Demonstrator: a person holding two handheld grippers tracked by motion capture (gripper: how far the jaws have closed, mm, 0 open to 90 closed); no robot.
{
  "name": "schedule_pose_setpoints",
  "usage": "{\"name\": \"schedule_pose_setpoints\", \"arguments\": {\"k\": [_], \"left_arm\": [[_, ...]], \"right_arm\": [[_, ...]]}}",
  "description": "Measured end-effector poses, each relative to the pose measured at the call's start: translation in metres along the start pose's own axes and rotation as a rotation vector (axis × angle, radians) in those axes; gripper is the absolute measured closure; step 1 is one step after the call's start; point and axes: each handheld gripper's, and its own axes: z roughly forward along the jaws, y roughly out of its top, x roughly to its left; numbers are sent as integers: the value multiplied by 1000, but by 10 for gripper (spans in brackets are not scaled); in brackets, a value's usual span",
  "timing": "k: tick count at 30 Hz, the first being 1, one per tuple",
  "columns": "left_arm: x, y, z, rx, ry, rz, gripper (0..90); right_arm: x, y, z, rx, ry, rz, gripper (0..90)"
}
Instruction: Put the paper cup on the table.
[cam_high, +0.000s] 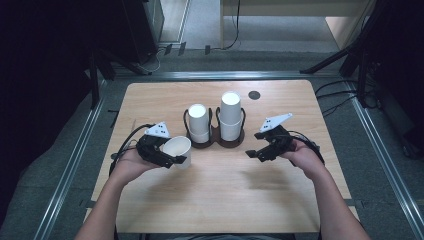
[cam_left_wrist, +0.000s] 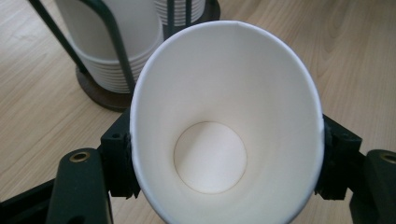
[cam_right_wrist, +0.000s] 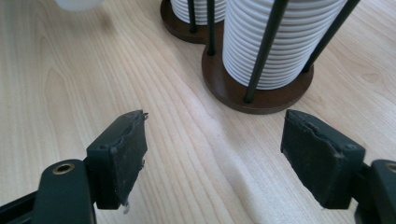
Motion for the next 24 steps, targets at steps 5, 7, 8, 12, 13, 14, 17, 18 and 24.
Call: {"name": "schedule_pose_setpoints", "arguments": {"k": [5, 7, 8, 12, 13, 14, 17, 18, 24], "left_arm": [[7, -5, -3, 3, 18, -20, 270], [10, -6, -4, -1, 22, -28, 270], [12, -7, -4, -2, 26, -35, 270], [20, -10, -7, -3, 48, -55, 270], [22, -10, -8, -7, 63, -58, 270], [24, -11, -8, -10, 68, -65, 270], [32, -13, -10, -20, 81, -87, 270], [35, -14, -10, -21, 85, -94, 270], [49, -16, -11, -10, 117, -119, 270]], "right_arm": [[-4, -1, 2, 12, -9, 10, 230], [-5, -1, 3, 14, -11, 10, 230], [-5, -1, 2, 14, -11, 11, 230], [-5, -2, 3, 14, -11, 13, 230], [-6, -3, 3, 14, -12, 12, 230], [-6, -4, 3, 17, -14, 14, 230], [-6, -5, 3, 28, -23, 9, 230], [-6, -6, 3, 28, -23, 10, 230], [-5, -7, 3, 31, -26, 10, 230]]}}
